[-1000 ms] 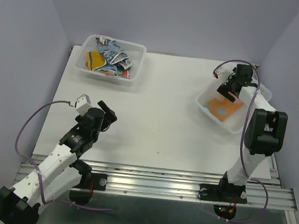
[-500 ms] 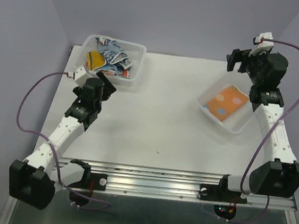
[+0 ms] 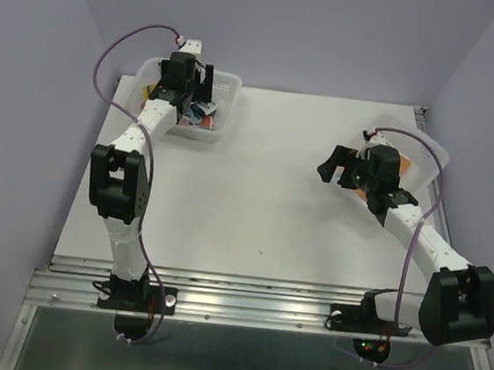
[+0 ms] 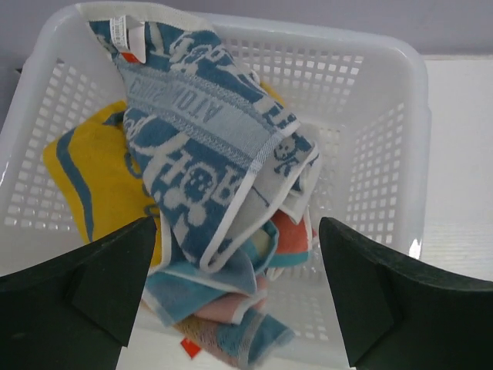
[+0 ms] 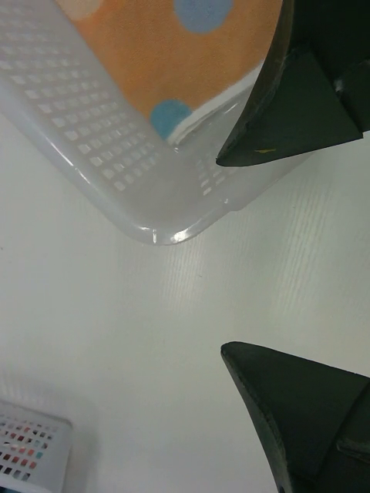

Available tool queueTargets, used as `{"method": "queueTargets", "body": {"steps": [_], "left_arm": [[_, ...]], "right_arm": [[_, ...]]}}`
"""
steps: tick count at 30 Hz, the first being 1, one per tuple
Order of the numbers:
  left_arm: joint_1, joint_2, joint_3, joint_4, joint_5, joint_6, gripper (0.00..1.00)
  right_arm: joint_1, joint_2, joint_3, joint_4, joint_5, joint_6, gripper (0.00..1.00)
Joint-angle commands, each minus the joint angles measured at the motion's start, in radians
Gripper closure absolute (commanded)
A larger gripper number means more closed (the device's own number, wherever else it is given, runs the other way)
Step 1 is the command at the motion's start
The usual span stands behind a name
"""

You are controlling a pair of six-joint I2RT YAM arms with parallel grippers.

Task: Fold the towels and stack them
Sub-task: Grab crumpled towel

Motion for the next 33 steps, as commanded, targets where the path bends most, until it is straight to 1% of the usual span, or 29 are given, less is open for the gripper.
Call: {"method": "queueTargets", "body": {"steps": [1, 5, 9, 10, 13, 18, 19, 20, 24, 25, 26, 27, 28, 29, 30, 33], "left_arm": [[0.008, 0.108, 0.196, -0.091, -0.035, 0.172, 0.01], [0.008, 0.234, 0.324, -0.151, -0.041, 0.23, 0.01], [0.01, 0.335, 0.432, -0.183, -0.145, 0.22, 0.01], [0.014, 0.343, 0.44, -0.169, -0.171, 0.211, 0.01], [0.028, 0.362, 0.481, -0.168, -0.184, 0.172, 0.02], [0.059, 0.357, 0.499, -0.151, -0.142, 0.166, 0.07], [0.062, 0.366, 0.506, -0.151, -0.141, 0.169, 0.11], [0.064, 0.372, 0.51, -0.158, -0.142, 0.169, 0.13], [0.071, 0.385, 0.515, -0.168, -0.132, 0.169, 0.31], [0.074, 0.386, 0.515, -0.171, -0.127, 0.166, 0.45], [0.074, 0.386, 0.516, -0.175, -0.115, 0.162, 0.54], [0.076, 0.386, 0.518, -0.178, -0.109, 0.149, 0.67], [0.076, 0.382, 0.522, -0.183, -0.101, 0.145, 0.76], [0.074, 0.377, 0.529, -0.195, -0.083, 0.14, 0.94], [0.076, 0.366, 0.532, -0.198, -0.075, 0.128, 1.0], [0.074, 0.317, 0.538, -0.214, -0.049, 0.114, 1.0]], "right_arm": [[-0.005, -0.104, -0.043, 0.049, 0.03, 0.048, 0.0], [-0.005, -0.125, -0.046, 0.035, 0.055, 0.045, 0.0], [-0.005, -0.133, -0.055, 0.003, 0.082, 0.039, 0.0], [-0.004, -0.133, -0.057, 0.003, 0.084, 0.039, 0.0], [-0.005, -0.122, -0.058, 0.013, 0.073, 0.036, 0.0], [-0.005, -0.093, -0.054, 0.009, 0.09, 0.033, 0.0], [-0.005, -0.09, -0.052, 0.009, 0.093, 0.033, 0.0], [-0.005, -0.089, -0.052, 0.007, 0.093, 0.031, 0.0], [-0.005, -0.076, -0.049, 0.01, 0.098, 0.036, 0.0], [-0.005, -0.073, -0.046, 0.01, 0.096, 0.034, 0.0], [-0.005, -0.072, -0.048, 0.01, 0.096, 0.036, 0.0], [-0.005, -0.067, -0.046, 0.009, 0.096, 0.039, 0.0], [-0.005, -0.066, -0.046, 0.009, 0.096, 0.039, 0.0], [-0.005, -0.064, -0.045, 0.007, 0.093, 0.038, 0.0], [-0.005, -0.064, -0.043, 0.006, 0.093, 0.038, 0.0], [-0.005, -0.07, -0.041, 0.001, 0.092, 0.038, 0.0]]}}
